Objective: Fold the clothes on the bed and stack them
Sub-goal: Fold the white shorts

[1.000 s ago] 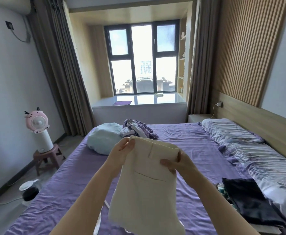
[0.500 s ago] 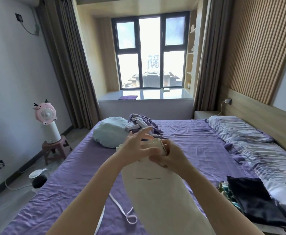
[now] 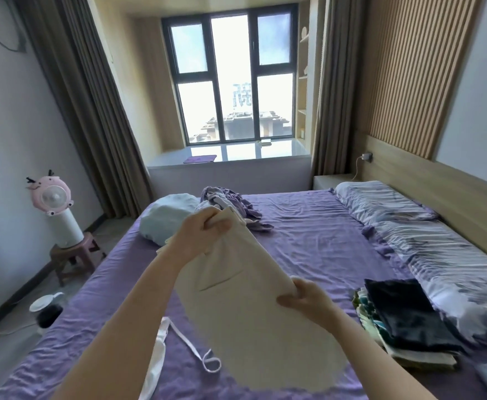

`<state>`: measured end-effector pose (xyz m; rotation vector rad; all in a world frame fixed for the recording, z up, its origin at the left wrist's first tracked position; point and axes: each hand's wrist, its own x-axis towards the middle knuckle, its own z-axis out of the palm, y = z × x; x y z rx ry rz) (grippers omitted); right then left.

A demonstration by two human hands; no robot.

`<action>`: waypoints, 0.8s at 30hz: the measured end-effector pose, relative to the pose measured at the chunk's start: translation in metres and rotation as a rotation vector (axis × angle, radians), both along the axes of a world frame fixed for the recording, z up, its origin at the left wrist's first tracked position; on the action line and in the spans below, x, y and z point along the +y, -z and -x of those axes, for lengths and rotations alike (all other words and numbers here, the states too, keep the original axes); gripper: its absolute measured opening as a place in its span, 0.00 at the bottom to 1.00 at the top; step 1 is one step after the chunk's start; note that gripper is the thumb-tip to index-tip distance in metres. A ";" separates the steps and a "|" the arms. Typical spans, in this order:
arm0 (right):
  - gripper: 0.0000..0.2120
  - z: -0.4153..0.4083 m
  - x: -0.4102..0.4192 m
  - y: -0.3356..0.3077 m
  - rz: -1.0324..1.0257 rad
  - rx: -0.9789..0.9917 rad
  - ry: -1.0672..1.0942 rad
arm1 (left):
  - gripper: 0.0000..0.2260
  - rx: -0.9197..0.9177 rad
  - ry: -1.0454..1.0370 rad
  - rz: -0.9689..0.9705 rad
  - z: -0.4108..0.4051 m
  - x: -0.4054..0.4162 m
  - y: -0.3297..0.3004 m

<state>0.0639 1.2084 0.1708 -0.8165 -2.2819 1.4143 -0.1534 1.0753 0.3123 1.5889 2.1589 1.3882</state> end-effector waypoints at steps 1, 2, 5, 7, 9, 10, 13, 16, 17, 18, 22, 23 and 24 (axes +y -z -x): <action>0.08 -0.003 0.002 0.005 -0.012 -0.005 -0.001 | 0.10 0.008 -0.014 0.011 0.003 0.000 0.001; 0.07 -0.006 0.004 0.008 -0.035 -0.017 -0.004 | 0.10 0.011 -0.025 0.027 0.004 0.000 0.004; 0.07 -0.009 0.007 0.017 -0.097 -0.086 -0.009 | 0.08 -0.007 -0.082 0.079 0.007 -0.003 0.019; 0.07 -0.013 0.008 0.027 -0.144 -0.145 0.010 | 0.09 0.040 -0.162 0.142 0.007 -0.006 0.036; 0.08 -0.018 0.008 0.039 -0.211 -0.225 0.042 | 0.11 0.099 -0.239 0.201 0.005 -0.011 0.059; 0.07 -0.021 0.006 0.045 -0.225 -0.249 0.049 | 0.12 0.097 -0.259 0.219 0.002 -0.014 0.071; 0.07 -0.033 0.001 0.065 -0.228 -0.304 0.040 | 0.13 0.060 -0.311 0.302 -0.006 -0.024 0.111; 0.13 -0.048 -0.003 0.091 -0.264 -0.423 0.040 | 0.13 0.026 -0.374 0.397 -0.018 -0.036 0.153; 0.14 -0.053 -0.004 0.101 -0.287 -0.474 0.035 | 0.13 0.009 -0.390 0.426 -0.023 -0.040 0.169; 0.15 -0.057 -0.005 0.111 -0.314 -0.525 0.025 | 0.13 -0.011 -0.402 0.453 -0.028 -0.044 0.184; 0.23 -0.069 0.000 0.144 -0.377 -0.718 -0.099 | 0.13 -0.141 -0.417 0.582 -0.042 -0.063 0.244; 0.24 -0.070 0.003 0.149 -0.371 -0.758 -0.148 | 0.13 -0.176 -0.417 0.621 -0.043 -0.068 0.257; 0.25 -0.068 0.007 0.153 -0.379 -0.793 -0.203 | 0.14 -0.200 -0.418 0.665 -0.044 -0.073 0.271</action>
